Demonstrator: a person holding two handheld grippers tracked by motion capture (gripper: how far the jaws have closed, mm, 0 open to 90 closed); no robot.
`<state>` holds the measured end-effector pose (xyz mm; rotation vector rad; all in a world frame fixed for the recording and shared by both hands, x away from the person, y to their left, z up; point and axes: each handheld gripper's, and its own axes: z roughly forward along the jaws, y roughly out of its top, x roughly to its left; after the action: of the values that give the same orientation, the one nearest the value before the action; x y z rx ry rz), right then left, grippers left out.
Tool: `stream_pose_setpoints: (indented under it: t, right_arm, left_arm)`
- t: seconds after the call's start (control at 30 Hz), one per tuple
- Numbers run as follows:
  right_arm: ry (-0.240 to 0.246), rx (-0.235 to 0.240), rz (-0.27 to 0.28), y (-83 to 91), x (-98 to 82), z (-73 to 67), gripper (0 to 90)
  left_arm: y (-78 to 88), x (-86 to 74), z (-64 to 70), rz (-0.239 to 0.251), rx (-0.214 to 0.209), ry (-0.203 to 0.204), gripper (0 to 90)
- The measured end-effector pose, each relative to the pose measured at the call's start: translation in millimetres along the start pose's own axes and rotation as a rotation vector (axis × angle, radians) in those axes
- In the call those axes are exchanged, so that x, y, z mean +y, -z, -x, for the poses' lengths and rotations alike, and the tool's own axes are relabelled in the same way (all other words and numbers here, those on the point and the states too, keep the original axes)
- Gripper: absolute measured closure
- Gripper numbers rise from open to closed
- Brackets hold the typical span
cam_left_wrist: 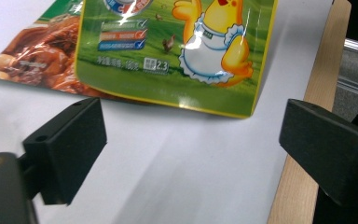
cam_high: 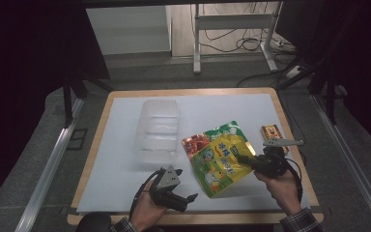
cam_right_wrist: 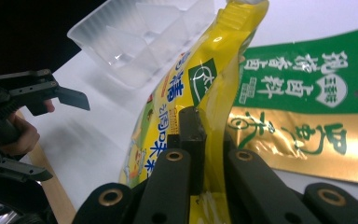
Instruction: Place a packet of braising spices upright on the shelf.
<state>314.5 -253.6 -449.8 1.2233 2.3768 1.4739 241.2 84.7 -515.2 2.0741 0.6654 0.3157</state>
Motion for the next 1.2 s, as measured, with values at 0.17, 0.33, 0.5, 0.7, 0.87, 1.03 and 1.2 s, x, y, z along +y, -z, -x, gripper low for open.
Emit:
stream_pose_setpoints:
  t: [0.17, 0.33, 0.5, 0.7, 0.87, 1.03, 1.2]
  right_arm:
    - [0.013, 0.018, 0.010, 3.4, 11.9, -4.4, 89.1]
    - [0.036, 0.022, 0.016, 5.7, 23.2, -9.3, 89.1]
    - [0.073, 0.023, 0.021, 6.8, 34.7, -15.7, 89.1]
    - [0.129, -0.005, 0.027, 7.2, 47.6, -23.3, 89.1]
    - [0.150, -0.018, 0.029, 7.4, 54.7, -23.9, 89.1]
    - [0.169, -0.034, 0.028, 6.5, 63.8, -23.8, 89.1]
    - [0.184, -0.030, 0.026, 4.0, 69.1, -23.1, 89.0]
  left_arm:
    - [5.6, -5.5, -2.1, 0.008, 0.042, -0.021, 3.1]
    - [6.9, -9.3, -2.6, -0.002, 0.061, -0.044, 2.5]
    - [9.2, -10.1, 0.4, 0.021, 0.071, -0.076, 2.7]
    - [11.9, -11.6, 0.0, 0.038, 0.080, -0.082, 3.0]
    - [13.5, -12.6, -1.2, 0.043, 0.092, -0.077, 2.9]
    - [17.0, -13.3, -3.0, 0.054, 0.106, -0.050, 3.3]
    - [17.8, -14.9, -5.6, 0.039, 0.098, -0.038, 3.4]
